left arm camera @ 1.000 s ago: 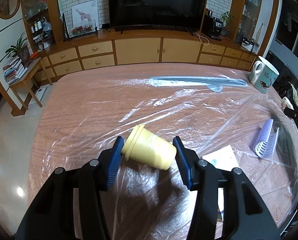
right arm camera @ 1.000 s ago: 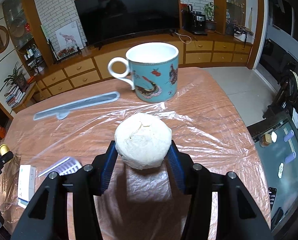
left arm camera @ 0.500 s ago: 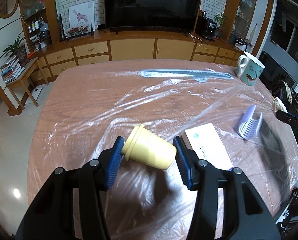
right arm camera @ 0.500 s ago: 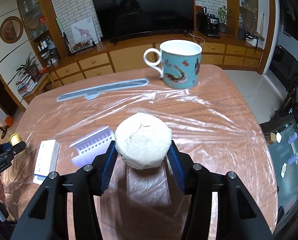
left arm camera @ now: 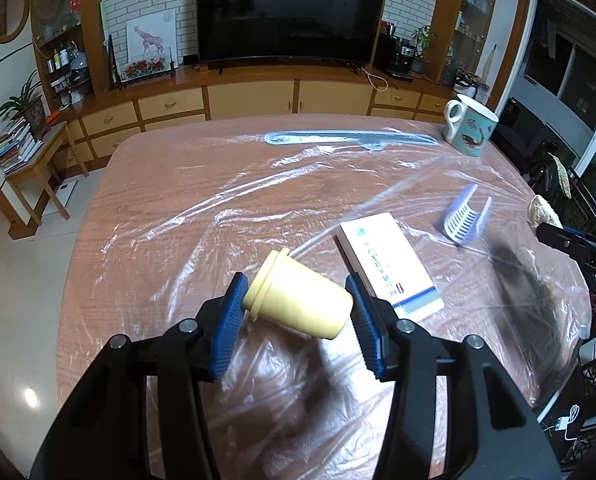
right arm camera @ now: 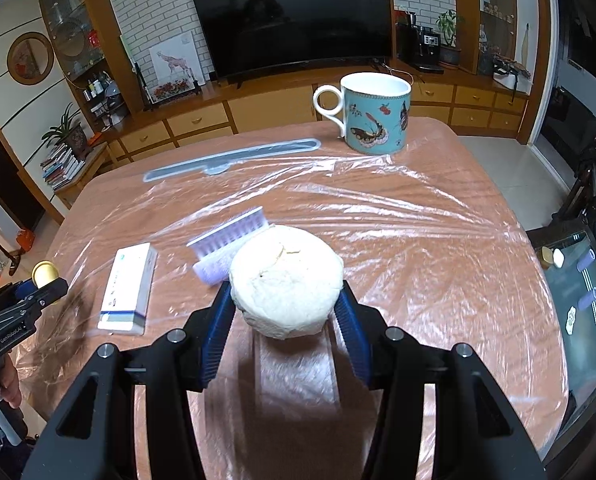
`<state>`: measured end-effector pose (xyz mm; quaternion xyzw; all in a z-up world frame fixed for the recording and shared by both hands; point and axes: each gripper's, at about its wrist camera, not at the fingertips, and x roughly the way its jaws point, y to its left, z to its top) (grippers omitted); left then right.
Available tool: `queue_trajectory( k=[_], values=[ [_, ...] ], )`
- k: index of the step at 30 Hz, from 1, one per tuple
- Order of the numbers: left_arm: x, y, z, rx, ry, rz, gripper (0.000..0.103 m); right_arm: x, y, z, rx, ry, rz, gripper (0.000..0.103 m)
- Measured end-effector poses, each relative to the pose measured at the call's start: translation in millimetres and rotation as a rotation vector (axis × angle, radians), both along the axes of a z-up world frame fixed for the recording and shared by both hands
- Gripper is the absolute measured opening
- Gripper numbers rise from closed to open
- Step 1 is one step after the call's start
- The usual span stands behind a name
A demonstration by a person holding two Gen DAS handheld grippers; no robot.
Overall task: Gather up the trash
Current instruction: 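Carry the yellow cup and white paper ball off the table over the black bin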
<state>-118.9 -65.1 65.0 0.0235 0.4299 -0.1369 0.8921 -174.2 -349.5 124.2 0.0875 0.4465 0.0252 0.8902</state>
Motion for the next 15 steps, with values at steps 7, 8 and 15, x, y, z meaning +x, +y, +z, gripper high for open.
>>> queue_trajectory(
  k=[7, 8, 15],
  values=[
    [-17, -6, -2, -0.008, 0.007, -0.013, 0.052, -19, 8, -3, -0.006, 0.013, 0.03, 0.05],
    [-19, -7, -1, -0.007, 0.007, -0.011, 0.052, -21, 8, -2, -0.008, 0.014, 0.038, 0.05],
    [-39, -21, 5, -0.006, -0.004, 0.033, 0.052, -33, 0, 1, 0.019, 0.001, 0.107, 0.05]
  ],
)
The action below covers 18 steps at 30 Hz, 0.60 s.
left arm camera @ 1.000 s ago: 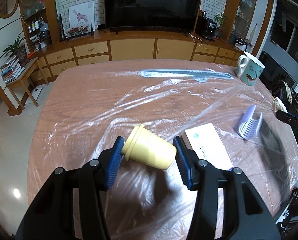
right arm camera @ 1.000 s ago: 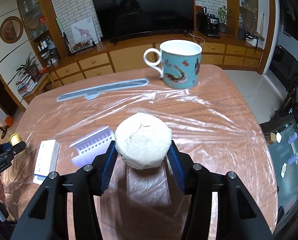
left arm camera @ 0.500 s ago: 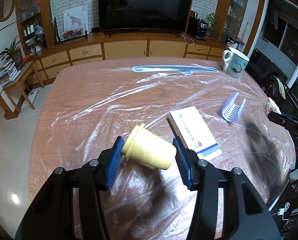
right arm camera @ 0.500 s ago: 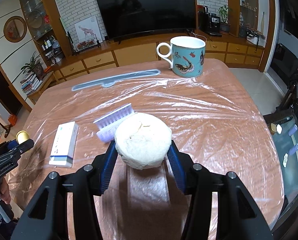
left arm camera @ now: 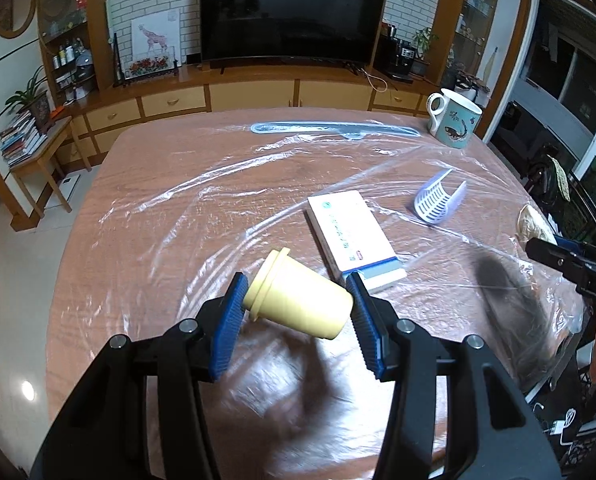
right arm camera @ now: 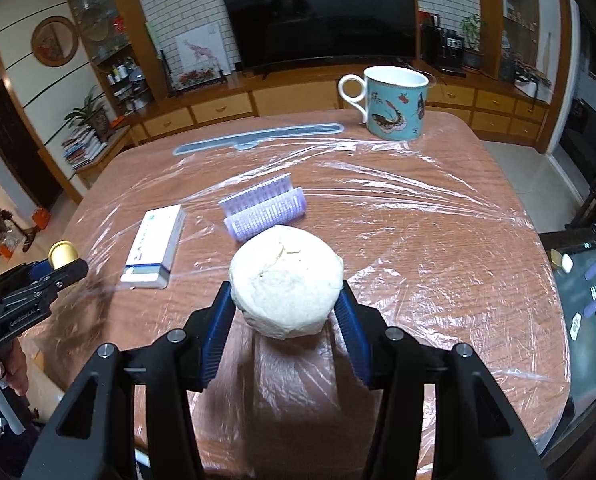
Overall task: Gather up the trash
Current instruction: 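Carry the yellow cup and white paper ball off the table over the black bin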
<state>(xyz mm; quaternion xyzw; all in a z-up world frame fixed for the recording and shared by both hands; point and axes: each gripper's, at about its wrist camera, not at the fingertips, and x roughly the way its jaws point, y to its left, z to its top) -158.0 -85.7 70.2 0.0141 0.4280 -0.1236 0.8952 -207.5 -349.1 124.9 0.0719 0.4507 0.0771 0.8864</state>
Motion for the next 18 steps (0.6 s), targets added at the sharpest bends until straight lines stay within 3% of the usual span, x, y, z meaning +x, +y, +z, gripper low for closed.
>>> queue_trajectory(
  k=[9, 18],
  values=[
    [-49, -16, 12, -0.007, -0.015, 0.059, 0.052, -34, 0, 11, 0.033, -0.015, 0.132, 0.05],
    [-100, -23, 11, -0.006, -0.008, -0.009, 0.052, -89, 18, 13, 0.063, 0.0, 0.153, 0.05]
  ],
)
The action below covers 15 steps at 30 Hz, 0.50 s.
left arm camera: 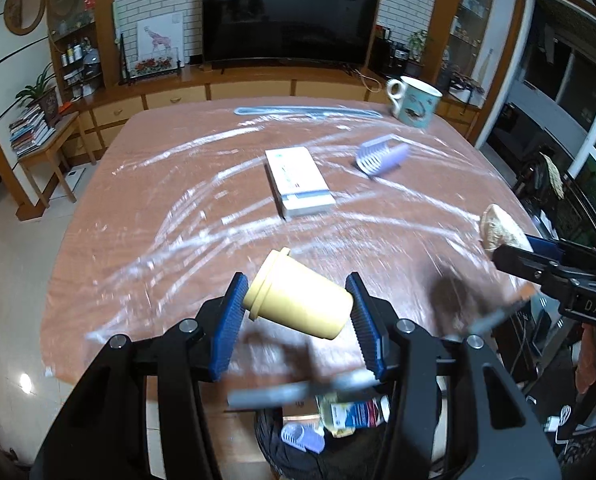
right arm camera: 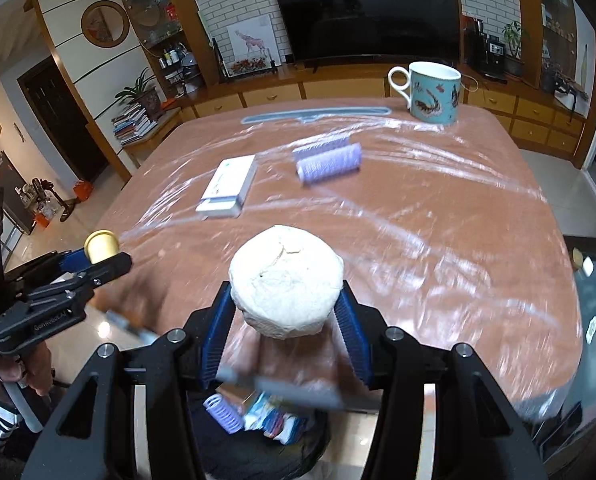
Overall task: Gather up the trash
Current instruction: 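Carry the yellow cup and white paper ball off the table over the black bin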
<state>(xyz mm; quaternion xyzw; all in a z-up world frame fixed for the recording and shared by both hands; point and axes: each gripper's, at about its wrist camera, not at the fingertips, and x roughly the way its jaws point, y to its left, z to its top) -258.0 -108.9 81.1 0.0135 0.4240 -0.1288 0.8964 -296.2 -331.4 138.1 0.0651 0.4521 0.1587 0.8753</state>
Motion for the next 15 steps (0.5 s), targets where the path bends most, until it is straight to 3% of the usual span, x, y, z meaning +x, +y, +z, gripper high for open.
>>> queue_trajectory(
  k=[15],
  values=[
    [-80, 12, -15, 0.004, 0.035, -0.151, 0.052, -96, 34, -21, -0.012, 0.079, -0.095, 0.05]
  ],
)
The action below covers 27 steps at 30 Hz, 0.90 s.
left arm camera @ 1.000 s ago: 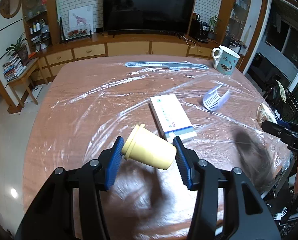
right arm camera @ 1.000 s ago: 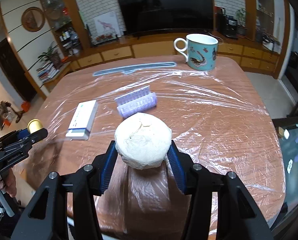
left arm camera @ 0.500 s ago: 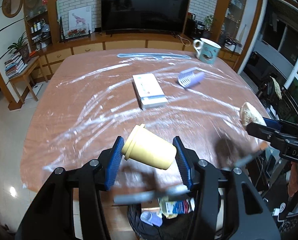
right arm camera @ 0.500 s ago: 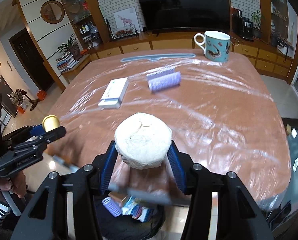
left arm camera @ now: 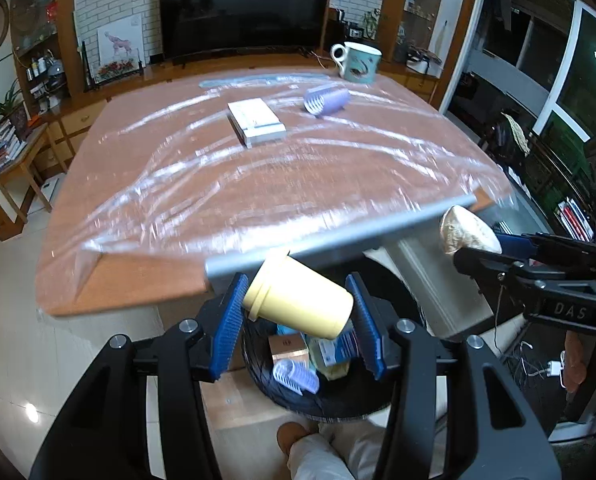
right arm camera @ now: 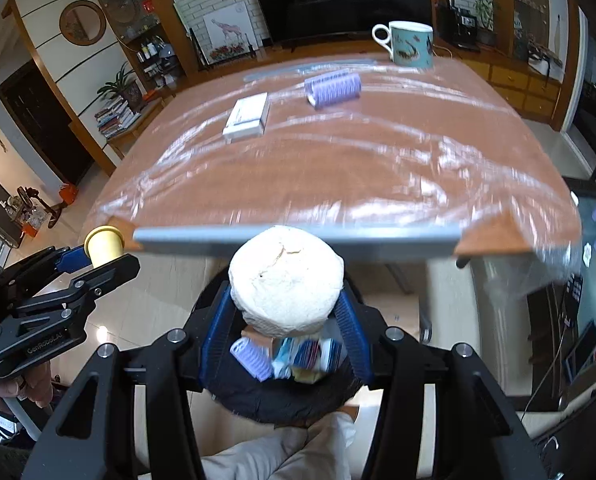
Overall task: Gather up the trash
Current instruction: 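Carry the yellow cup and white paper ball off the table over the black bin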
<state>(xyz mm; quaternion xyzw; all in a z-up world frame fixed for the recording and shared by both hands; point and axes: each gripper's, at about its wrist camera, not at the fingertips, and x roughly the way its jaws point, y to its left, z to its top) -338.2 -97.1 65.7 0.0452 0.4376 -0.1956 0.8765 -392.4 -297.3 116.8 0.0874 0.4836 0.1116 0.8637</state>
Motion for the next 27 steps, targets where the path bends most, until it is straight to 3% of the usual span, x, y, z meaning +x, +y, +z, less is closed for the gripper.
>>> queue_trajectory(
  k=[15, 27],
  values=[
    [-35, -17, -50, 0.031, 0.1, 0.059, 0.052, -28, 19, -50, -0.019, 0.11, 0.13, 0.05],
    [-36, -31, -86, 0.094, 0.18, 0.066, 0.052, -29, 17, -85, -0.061, 0.176, 0.171, 0.05]
  ],
)
